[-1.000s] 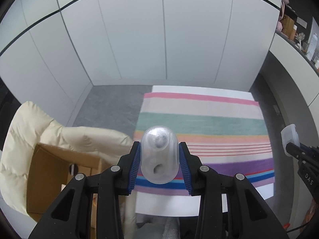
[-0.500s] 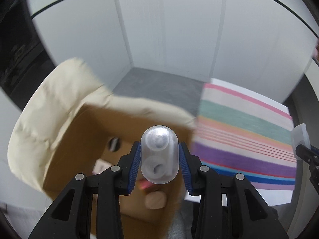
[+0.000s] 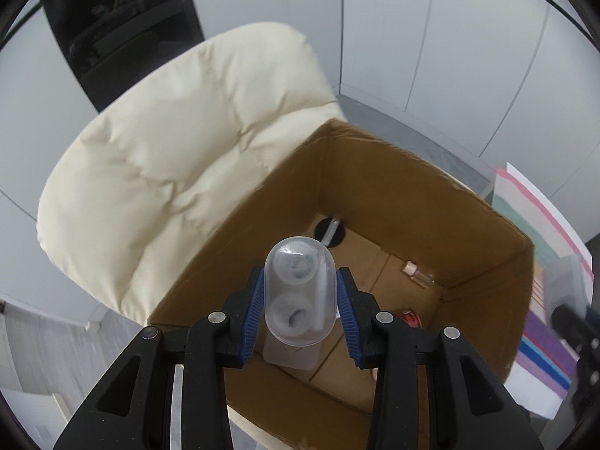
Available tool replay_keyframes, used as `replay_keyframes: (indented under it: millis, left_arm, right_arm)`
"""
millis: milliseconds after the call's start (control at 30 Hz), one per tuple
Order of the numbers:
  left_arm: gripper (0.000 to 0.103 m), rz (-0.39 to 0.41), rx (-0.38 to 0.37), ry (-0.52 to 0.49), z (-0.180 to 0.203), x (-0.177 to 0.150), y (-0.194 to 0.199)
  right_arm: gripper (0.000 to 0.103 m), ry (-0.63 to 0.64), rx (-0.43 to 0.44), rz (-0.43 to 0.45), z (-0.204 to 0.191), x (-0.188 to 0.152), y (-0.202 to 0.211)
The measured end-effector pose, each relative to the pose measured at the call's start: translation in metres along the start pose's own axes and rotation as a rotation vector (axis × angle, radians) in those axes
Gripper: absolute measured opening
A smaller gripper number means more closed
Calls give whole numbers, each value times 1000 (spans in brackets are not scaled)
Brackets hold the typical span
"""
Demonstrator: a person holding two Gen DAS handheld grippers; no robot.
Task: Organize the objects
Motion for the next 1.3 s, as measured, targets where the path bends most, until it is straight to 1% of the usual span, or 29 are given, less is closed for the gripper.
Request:
replay_keyframes:
  millis: [33,67,100,133,167,200,267,333,433,567,733,800,933,967,1000,1033,1100,1133,1200,1300]
  left_arm:
    - [41,-5,-2,11,-6,2,-4]
    - [54,-15,2,22,-11,4,-7]
    - [64,-26,4,28,-13,7,-8]
    - [84,-37,10,31,-16,8,-10]
    - [91,-42,21,34,-18,9,-11]
    - [91,-38,31,31,-19,8,-10]
    - [91,-35,35,15,-16,9,-8]
    - [91,-32,29,3,-13,7,-5]
    - [91,-40,10,-14,-9,5,-4]
    - [91,-37,18,-44,-3,2,-1]
    - [91,-38,-5,-66,1,-3,13]
    - [91,-21,-11,-91,6,-4,25]
    - [91,16,-42,-198,26,-10,60]
    - [91,-5,-39,-220,32,-11,68]
    - [91,-44,-39,-248,40,-12,78]
    - [91,-66,-53,-267,46,-14,86]
    - [91,-71,-106,-306,58,-19,108]
    - [91,-66,-127,-333,66,-24,122]
    - [91,-61,-124,-363,77,-32,142]
    - [91,-54,-84,-396,89,-48,168]
  right_arm:
    - [15,18,6,-2,-12,2,-4]
    - [17,28,11,3,-17,3,-4]
    - [23,40,10,12,-23,3,-5]
    - [53,47,-3,20,-29,3,-6]
    - [92,50,-19,22,-33,5,-7]
    - [103,50,-33,34,-35,5,-7]
    - [103,49,-44,83,-40,6,-4]
    - [103,45,-50,68,-43,8,-6]
    - [103,31,-33,58,-42,9,-7]
    - [103,16,-36,50,-38,7,-9]
    - [103,-51,-9,43,-19,-2,-4]
    - [103,-87,5,54,-8,-9,4]
    - [103,-192,-17,65,14,-24,27]
    - [102,-225,-16,64,20,-29,34]
    - [98,-261,-10,56,27,-35,43]
    - [93,-283,-2,44,31,-40,52]
    - [92,-301,19,3,36,-50,67]
    - [91,-313,45,5,39,-57,77]
    - [91,-353,60,22,41,-72,94]
    - [91,-446,53,41,46,-100,120]
Point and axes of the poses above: each gripper's, at about its wrist camera, not at the fingertips, and y roughly against the way its jaws point, z to its right, x to its top, the point moved 1 cm from there along -y, roughly the way its jaws point, and after that the axes turned 8 degrees about -z, right-handed, at the moved point
